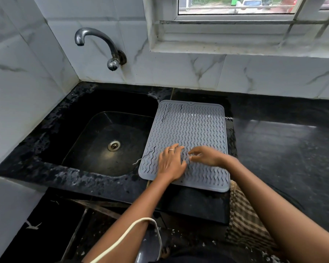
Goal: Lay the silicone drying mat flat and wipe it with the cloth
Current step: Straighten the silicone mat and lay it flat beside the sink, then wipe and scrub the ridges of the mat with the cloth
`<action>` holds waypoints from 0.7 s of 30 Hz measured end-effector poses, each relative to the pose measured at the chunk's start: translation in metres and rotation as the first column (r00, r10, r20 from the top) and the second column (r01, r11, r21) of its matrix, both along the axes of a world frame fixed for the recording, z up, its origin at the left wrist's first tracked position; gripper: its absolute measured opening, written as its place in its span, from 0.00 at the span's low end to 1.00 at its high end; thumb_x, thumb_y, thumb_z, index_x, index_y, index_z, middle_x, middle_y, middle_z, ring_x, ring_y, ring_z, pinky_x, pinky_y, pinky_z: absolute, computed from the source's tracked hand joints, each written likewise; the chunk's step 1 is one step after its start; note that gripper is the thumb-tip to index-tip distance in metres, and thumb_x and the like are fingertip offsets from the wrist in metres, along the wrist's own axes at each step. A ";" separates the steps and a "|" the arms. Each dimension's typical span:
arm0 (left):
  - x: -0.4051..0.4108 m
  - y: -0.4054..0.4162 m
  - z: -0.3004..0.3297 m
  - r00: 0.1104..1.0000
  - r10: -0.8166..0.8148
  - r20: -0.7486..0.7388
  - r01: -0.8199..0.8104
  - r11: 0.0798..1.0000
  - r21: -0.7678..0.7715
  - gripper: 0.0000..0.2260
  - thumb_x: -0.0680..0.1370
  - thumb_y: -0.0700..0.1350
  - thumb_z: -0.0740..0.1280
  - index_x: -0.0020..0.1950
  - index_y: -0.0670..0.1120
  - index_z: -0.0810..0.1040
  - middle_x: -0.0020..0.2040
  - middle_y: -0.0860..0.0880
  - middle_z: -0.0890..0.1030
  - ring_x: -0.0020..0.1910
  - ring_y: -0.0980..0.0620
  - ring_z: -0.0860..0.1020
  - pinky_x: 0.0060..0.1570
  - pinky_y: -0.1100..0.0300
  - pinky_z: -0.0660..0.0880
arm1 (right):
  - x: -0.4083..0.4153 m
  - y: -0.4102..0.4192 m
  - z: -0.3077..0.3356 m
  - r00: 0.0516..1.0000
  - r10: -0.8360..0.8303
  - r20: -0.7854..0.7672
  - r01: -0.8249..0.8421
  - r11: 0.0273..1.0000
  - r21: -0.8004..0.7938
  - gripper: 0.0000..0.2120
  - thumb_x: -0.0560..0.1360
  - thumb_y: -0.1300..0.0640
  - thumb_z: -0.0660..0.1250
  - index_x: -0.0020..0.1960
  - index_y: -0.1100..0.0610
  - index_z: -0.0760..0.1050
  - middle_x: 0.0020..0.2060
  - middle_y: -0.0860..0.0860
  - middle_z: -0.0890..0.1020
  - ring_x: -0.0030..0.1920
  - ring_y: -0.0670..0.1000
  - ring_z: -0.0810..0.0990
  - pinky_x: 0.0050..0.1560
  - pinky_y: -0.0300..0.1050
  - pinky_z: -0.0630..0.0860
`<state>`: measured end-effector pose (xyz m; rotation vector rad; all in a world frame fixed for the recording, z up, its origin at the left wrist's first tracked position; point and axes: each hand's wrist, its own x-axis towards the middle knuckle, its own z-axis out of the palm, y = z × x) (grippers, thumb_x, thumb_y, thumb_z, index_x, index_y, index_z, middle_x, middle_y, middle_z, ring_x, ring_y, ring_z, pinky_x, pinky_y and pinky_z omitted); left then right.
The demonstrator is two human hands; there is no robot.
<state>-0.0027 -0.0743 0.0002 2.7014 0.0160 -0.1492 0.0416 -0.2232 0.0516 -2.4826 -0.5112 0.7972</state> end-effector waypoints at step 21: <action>-0.020 -0.147 0.028 0.847 -0.481 -0.227 0.514 0.850 0.118 0.27 0.70 0.64 0.69 0.63 0.50 0.74 0.61 0.46 0.75 0.63 0.45 0.70 0.59 0.52 0.70 | -0.009 -0.124 0.006 0.856 -0.234 -0.462 -0.261 0.576 -0.775 0.22 0.71 0.50 0.74 0.61 0.60 0.77 0.60 0.51 0.80 0.59 0.51 0.78 0.66 0.49 0.72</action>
